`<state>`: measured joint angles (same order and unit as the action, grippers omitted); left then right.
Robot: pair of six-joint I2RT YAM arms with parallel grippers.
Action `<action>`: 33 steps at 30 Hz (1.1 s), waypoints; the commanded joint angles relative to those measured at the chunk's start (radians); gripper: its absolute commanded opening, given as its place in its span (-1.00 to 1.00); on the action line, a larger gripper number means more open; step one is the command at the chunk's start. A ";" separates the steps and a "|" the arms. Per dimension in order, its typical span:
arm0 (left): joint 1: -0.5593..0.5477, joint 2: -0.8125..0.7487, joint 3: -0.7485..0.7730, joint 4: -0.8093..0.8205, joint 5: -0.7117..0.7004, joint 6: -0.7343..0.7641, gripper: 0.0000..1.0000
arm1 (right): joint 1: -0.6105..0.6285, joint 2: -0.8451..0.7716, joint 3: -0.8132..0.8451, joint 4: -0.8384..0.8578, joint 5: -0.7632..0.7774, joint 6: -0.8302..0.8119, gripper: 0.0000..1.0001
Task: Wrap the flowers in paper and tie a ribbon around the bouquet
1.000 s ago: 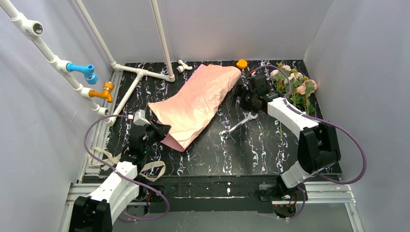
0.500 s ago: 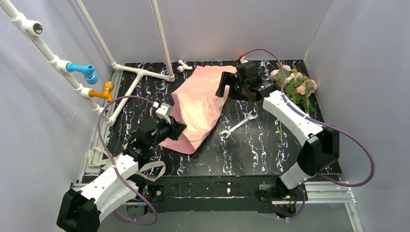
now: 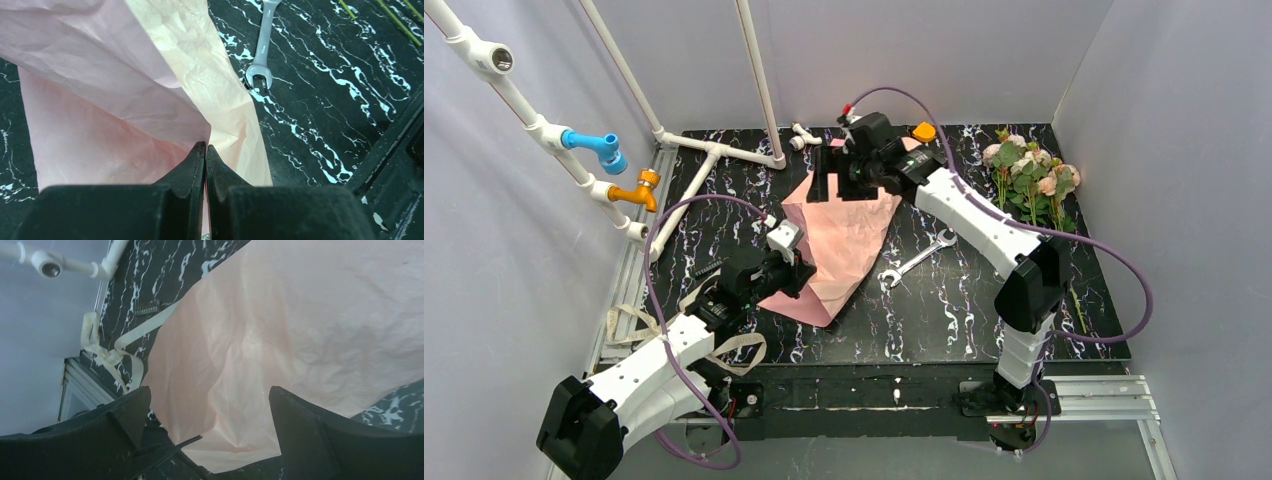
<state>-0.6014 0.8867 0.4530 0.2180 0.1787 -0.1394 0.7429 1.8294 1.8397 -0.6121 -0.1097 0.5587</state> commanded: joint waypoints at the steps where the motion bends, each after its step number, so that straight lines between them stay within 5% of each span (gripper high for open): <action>1: -0.010 -0.005 0.027 -0.020 -0.033 0.036 -1.00 | 0.071 0.026 0.073 -0.048 -0.029 -0.031 0.91; 14: -0.024 -0.002 0.027 -0.034 -0.048 0.047 -1.00 | 0.115 0.041 0.126 -0.028 0.004 -0.083 0.92; 23: -0.029 -0.007 0.029 -0.032 -0.029 0.044 -1.00 | 0.145 0.127 0.119 -0.028 0.008 -0.075 0.67; 29: -0.031 -0.013 0.027 -0.032 -0.033 0.046 -1.00 | 0.155 0.170 0.152 -0.044 0.029 -0.086 0.27; 33: -0.034 -0.025 0.029 -0.032 -0.037 0.041 -1.00 | 0.156 0.182 0.186 -0.067 0.017 -0.080 -0.63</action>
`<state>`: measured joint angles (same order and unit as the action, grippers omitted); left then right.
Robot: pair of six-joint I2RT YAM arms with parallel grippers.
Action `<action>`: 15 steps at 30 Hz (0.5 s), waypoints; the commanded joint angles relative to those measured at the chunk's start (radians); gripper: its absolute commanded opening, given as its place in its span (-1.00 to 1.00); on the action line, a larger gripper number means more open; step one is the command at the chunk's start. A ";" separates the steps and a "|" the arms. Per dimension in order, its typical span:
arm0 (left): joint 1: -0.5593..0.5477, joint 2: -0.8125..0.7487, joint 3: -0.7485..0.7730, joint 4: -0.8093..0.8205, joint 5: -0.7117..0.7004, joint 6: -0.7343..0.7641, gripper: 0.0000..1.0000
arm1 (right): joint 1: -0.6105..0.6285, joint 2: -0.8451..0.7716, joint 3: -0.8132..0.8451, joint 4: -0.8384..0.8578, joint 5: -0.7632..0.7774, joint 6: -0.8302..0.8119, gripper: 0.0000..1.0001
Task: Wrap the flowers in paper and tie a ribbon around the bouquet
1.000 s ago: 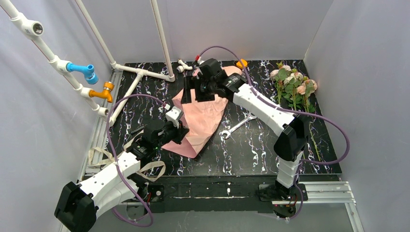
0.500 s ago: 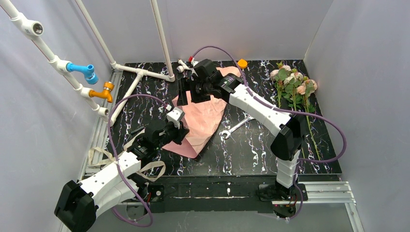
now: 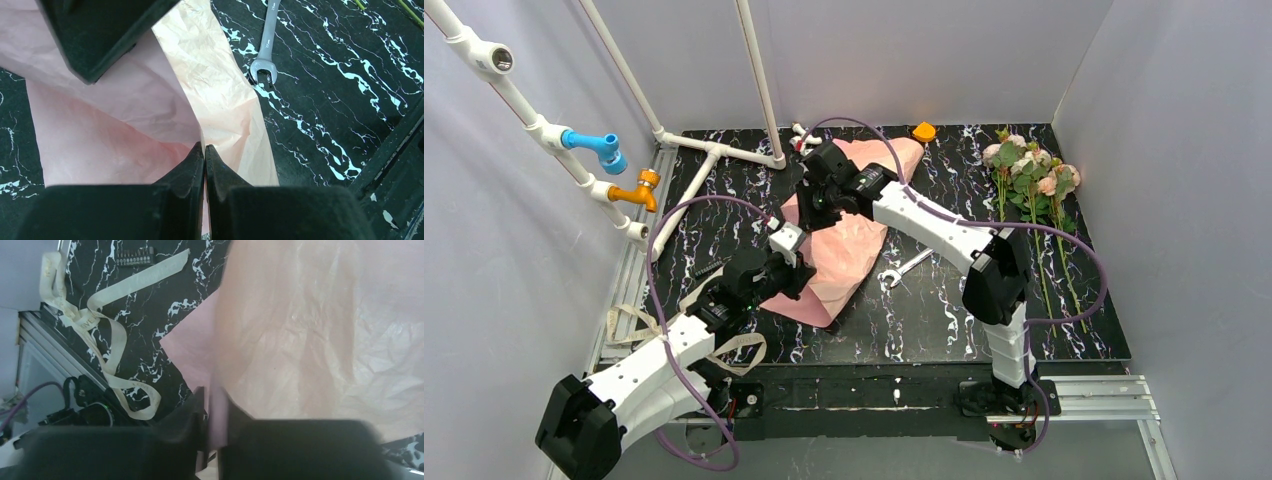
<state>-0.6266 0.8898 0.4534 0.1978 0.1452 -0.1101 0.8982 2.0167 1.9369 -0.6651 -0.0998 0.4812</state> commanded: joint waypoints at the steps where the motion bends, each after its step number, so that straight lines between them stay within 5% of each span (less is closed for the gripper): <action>1: -0.008 -0.031 0.028 -0.013 -0.007 0.010 -0.84 | 0.001 -0.009 0.101 -0.028 0.016 -0.004 -0.97; 2: -0.010 -0.036 0.028 -0.014 -0.012 0.007 -0.66 | 0.001 -0.014 0.111 -0.045 0.036 -0.005 -0.97; 5: -0.013 -0.080 0.018 -0.024 -0.054 -0.019 0.58 | -0.001 -0.079 0.065 -0.071 0.142 -0.016 -0.97; 6: -0.013 -0.105 0.010 -0.032 -0.096 -0.034 0.80 | -0.001 -0.120 0.024 -0.074 0.193 -0.013 -0.97; 8: -0.013 -0.147 0.002 -0.065 -0.207 -0.071 0.84 | -0.001 -0.224 -0.097 -0.050 0.293 0.011 -0.97; 15: -0.012 -0.114 0.002 -0.144 -0.403 -0.185 0.44 | -0.002 -0.618 -0.547 0.090 0.500 0.151 -0.97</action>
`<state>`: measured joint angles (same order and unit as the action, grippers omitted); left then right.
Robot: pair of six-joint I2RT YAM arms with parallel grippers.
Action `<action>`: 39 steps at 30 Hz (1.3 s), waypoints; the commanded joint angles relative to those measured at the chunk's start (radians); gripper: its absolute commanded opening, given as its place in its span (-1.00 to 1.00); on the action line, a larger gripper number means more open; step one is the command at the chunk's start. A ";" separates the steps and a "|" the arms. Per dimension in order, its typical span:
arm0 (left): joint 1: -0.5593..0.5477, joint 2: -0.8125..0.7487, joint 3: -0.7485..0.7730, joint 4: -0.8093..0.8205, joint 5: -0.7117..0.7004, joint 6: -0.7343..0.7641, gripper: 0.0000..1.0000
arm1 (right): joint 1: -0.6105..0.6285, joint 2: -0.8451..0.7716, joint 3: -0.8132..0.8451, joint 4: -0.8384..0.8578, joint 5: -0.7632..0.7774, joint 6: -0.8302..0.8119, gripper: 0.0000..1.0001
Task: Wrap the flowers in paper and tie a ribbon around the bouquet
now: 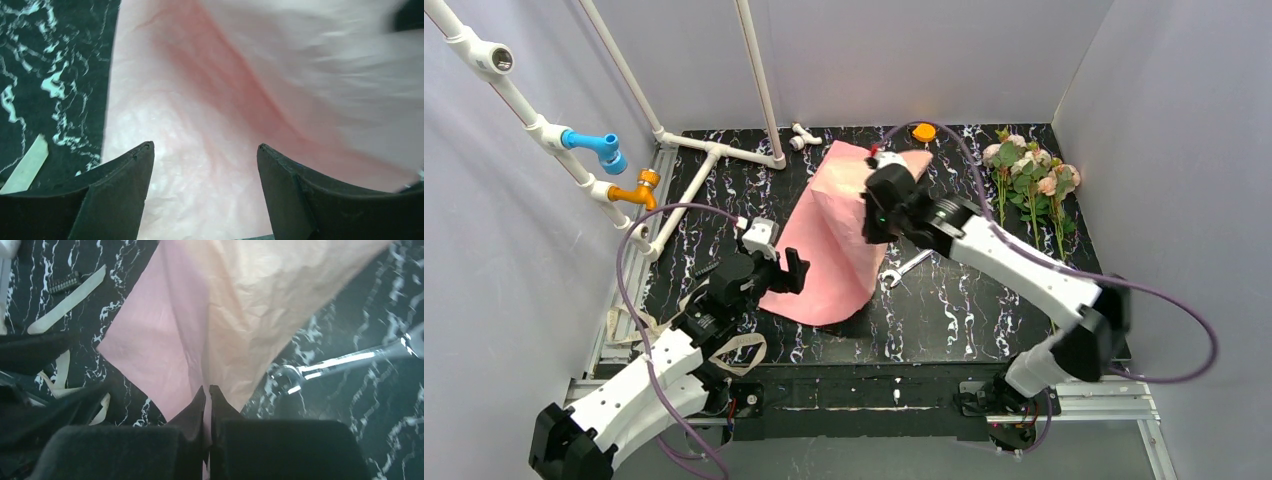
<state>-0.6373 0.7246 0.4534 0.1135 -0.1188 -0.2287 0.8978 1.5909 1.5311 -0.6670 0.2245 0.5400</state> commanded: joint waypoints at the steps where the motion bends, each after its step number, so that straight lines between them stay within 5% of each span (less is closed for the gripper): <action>1: -0.001 0.083 0.010 -0.063 -0.147 -0.078 0.34 | -0.002 -0.237 -0.189 0.096 0.200 0.111 -0.97; 9: 0.000 0.435 0.114 -0.051 -0.112 -0.187 0.18 | -0.002 -0.552 -0.547 -0.005 0.382 0.347 -0.97; 17: 0.001 0.574 0.164 -0.072 -0.104 -0.235 0.47 | -0.002 -0.740 -0.735 -0.290 0.638 0.739 -0.97; 25: 0.001 0.553 0.249 -0.290 -0.206 -0.268 0.96 | -0.002 -0.648 -0.785 -0.215 0.720 0.757 -0.96; 30: 0.033 0.634 0.382 -0.391 -0.267 -0.224 0.96 | -0.002 -0.578 -0.785 -0.207 0.732 0.746 -0.94; 39: 0.234 0.928 0.561 -0.357 0.030 -0.170 0.76 | -0.003 -0.673 -0.883 -0.087 0.689 0.662 -0.95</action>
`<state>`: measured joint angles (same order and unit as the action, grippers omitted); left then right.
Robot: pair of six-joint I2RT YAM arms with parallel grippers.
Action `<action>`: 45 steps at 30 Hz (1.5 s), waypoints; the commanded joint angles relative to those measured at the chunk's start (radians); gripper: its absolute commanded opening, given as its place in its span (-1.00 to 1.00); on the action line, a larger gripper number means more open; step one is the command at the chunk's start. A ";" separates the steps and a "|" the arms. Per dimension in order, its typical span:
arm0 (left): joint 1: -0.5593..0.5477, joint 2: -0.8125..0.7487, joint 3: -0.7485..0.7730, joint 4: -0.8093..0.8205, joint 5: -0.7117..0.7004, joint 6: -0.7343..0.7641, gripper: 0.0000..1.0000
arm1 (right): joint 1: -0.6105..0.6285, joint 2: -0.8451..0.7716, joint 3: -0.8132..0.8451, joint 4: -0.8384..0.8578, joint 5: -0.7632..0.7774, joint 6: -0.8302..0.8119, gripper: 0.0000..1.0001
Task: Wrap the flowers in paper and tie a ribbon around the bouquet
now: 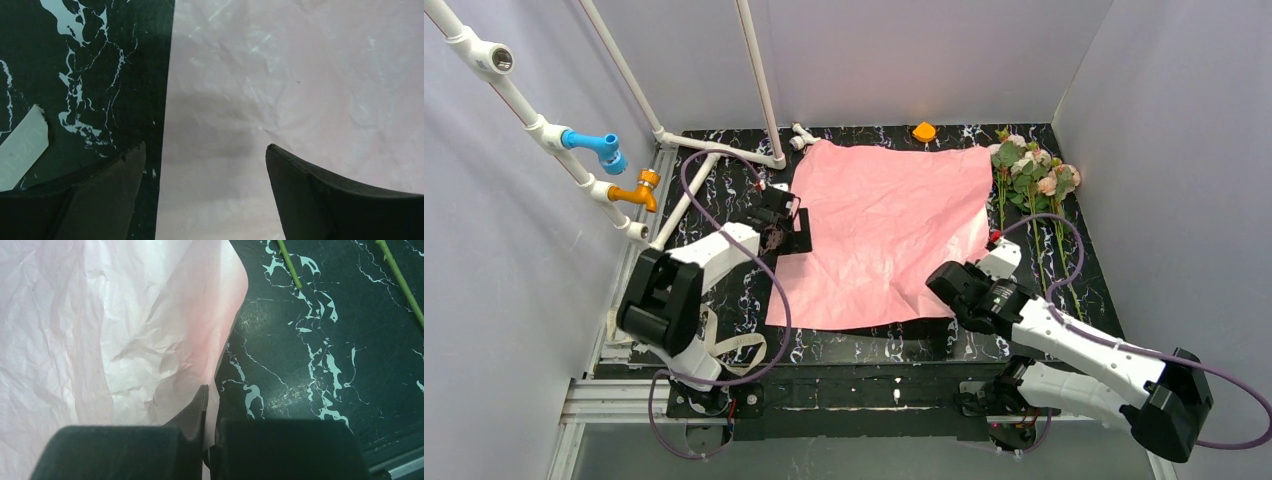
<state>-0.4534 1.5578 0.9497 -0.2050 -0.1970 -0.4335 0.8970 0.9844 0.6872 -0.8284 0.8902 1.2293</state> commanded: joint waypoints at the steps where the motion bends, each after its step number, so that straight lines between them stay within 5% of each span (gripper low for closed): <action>1: 0.057 0.121 0.083 -0.052 0.113 0.037 0.76 | -0.004 -0.082 -0.048 0.082 0.023 -0.032 -0.94; 9: 0.091 0.225 0.056 -0.005 0.224 -0.003 0.67 | -0.009 -0.114 -0.063 0.088 0.040 -0.059 -0.90; 19: 0.091 0.257 -0.021 0.117 0.348 -0.054 -0.38 | -0.018 -0.084 -0.059 0.143 0.040 -0.116 -0.90; 23: 0.091 0.242 -0.034 0.128 0.370 -0.058 -1.00 | -0.021 -0.072 -0.059 0.153 0.040 -0.122 -0.90; 35: 0.087 -0.030 -0.162 0.068 0.352 -0.134 -1.00 | -0.077 -0.009 -0.016 0.233 0.097 -0.215 -0.89; 45: 0.049 -0.261 -0.319 0.013 0.303 -0.261 -1.00 | -0.225 0.123 -0.008 0.398 -0.032 -0.323 -0.91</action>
<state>-0.3885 1.3994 0.6819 -0.1360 0.1452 -0.6224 0.7189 1.0584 0.6285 -0.5240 0.8852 0.9688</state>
